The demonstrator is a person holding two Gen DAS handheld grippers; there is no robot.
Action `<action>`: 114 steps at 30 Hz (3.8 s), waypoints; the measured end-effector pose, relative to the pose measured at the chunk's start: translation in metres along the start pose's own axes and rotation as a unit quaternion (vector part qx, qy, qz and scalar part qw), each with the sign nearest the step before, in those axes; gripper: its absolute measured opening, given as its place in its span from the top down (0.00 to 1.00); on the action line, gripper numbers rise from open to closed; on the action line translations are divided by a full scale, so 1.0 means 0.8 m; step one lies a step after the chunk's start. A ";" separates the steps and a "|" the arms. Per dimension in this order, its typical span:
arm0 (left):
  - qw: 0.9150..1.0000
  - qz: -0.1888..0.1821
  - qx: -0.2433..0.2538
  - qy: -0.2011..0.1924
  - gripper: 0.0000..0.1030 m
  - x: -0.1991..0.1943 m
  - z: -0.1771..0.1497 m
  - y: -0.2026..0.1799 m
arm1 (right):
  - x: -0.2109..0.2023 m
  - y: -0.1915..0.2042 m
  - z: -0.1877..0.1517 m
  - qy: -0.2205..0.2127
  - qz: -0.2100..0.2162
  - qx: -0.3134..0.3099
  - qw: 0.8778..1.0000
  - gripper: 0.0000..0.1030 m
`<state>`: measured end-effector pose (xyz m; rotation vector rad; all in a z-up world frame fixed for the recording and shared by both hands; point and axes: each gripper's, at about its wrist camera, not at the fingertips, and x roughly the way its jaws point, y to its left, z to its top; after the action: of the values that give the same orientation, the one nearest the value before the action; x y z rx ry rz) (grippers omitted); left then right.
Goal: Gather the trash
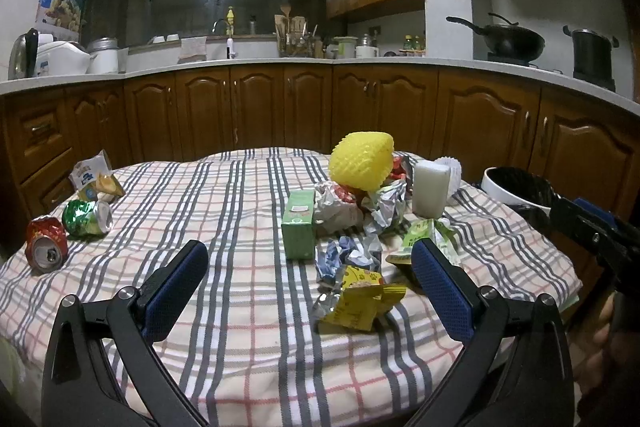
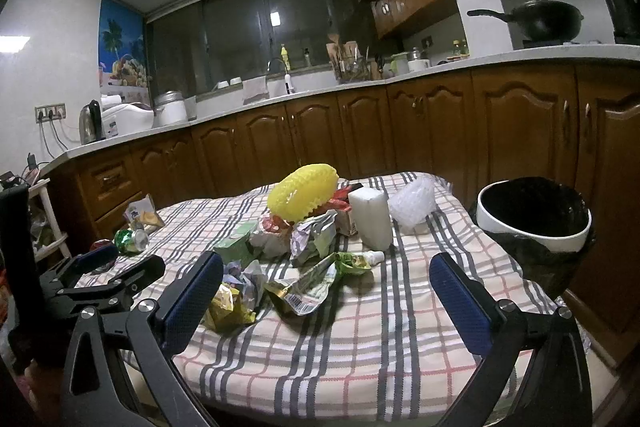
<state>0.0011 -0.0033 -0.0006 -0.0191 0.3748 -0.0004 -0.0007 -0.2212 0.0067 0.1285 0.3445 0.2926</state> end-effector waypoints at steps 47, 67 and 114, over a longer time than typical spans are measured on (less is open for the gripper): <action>0.971 -0.147 -0.005 0.187 0.65 0.117 -0.025 -0.012 | 0.198 -0.056 -0.040 0.254 0.125 0.208 0.936 0.66; 0.969 -0.214 0.020 0.122 0.88 0.083 0.044 -0.050 | 0.110 -0.093 0.007 0.165 0.124 0.190 0.960 0.72; 0.882 -0.362 0.068 0.294 0.88 0.352 0.113 -0.397 | 0.133 -0.365 0.071 0.202 -0.101 0.148 0.963 0.72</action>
<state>0.2972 -0.3204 -0.0134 -0.0197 0.9594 -0.7930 0.1909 -0.4703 -0.0240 0.3279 0.8017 0.0594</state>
